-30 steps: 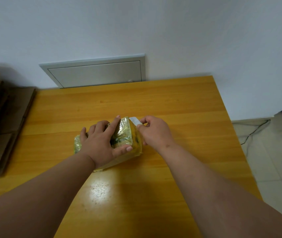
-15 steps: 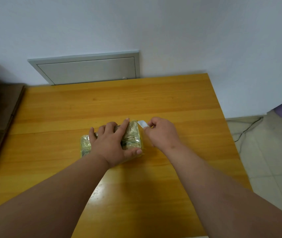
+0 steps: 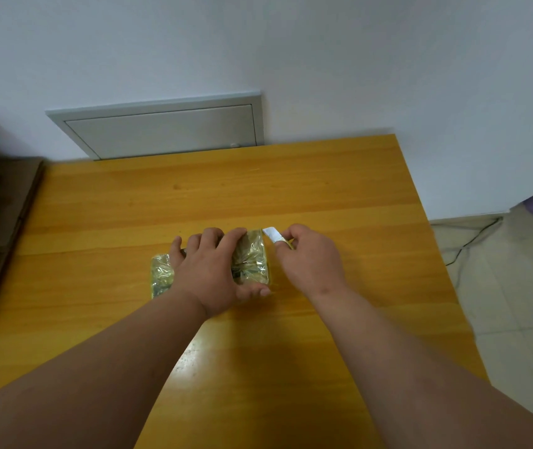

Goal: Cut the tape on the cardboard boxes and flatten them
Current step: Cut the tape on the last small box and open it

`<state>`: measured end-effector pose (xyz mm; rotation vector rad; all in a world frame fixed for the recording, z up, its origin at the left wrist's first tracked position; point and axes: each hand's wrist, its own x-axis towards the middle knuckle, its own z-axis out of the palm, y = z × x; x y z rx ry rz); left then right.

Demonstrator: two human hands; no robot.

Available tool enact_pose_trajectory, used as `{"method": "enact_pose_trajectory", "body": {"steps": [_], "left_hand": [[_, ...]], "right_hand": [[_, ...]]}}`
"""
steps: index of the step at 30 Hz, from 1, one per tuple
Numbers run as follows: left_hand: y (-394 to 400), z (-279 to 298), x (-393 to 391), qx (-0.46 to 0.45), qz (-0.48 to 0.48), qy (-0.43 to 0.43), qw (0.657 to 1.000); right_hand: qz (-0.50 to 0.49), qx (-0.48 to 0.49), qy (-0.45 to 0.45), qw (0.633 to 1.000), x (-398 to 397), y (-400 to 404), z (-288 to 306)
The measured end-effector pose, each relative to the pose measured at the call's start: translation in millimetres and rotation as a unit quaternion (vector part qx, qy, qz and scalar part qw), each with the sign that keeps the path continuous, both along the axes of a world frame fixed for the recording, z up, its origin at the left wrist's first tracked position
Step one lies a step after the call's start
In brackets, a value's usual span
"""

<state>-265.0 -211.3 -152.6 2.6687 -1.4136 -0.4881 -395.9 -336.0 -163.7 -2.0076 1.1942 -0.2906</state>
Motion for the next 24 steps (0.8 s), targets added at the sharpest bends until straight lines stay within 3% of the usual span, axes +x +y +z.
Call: {"method": "enact_pose_trajectory", "body": {"steps": [24], "left_hand": [[4.7,0.9,-6.1,-0.006,0.002,0.002,1.0]], "right_hand": [[-0.011,-0.022,0.017,1.0,-3.3,7.1,8.6]]}}
